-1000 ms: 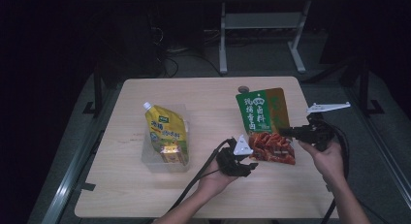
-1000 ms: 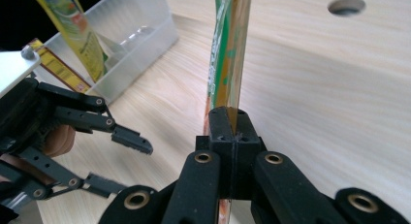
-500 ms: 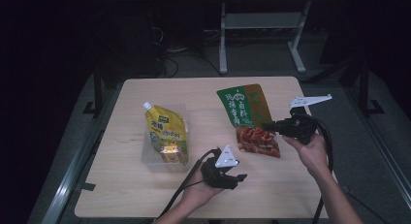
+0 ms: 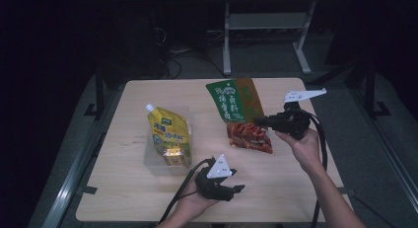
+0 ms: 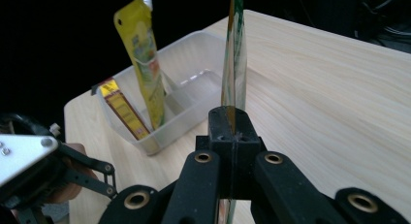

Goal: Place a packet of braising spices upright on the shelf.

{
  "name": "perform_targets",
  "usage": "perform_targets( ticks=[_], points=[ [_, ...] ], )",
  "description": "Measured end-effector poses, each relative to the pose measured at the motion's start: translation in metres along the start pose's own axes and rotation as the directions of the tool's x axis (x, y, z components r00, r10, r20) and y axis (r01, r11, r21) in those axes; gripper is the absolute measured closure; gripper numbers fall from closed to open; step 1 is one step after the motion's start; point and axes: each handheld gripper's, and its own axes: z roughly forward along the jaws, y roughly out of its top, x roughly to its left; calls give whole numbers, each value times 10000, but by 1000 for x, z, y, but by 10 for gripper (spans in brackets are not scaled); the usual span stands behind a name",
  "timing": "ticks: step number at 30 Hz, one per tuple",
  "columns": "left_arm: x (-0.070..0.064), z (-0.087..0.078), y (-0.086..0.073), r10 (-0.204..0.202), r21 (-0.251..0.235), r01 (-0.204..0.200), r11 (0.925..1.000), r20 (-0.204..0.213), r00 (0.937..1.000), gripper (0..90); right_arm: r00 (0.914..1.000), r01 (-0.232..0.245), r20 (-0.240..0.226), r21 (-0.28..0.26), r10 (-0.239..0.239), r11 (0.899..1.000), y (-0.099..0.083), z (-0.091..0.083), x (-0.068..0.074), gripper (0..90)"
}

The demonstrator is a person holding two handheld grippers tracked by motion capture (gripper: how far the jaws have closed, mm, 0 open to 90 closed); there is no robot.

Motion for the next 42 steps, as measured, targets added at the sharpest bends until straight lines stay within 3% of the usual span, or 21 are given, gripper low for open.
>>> perform_targets(
  ticks=[17, 30, 42],
  points=[
    [-5, -13, -17, -263, -40, 264, 9996, 278, 9993, 397, 9961, 748, -446, -185, -756, 9970, 42, 45, 15, 900],
    [-6, -22, -24, -175, -111, 181, 9998, 465, 9988, 353, 9891, 969, -1080, -337, -1000, 9947, 69, 89, 24, 900],
    [-5, -25, -28, -224, -254, 237, 9994, 482, 9986, 353, 9871, 1016, -1221, -191, -1032, 9946, 83, 131, 23, 900]
  ],
)
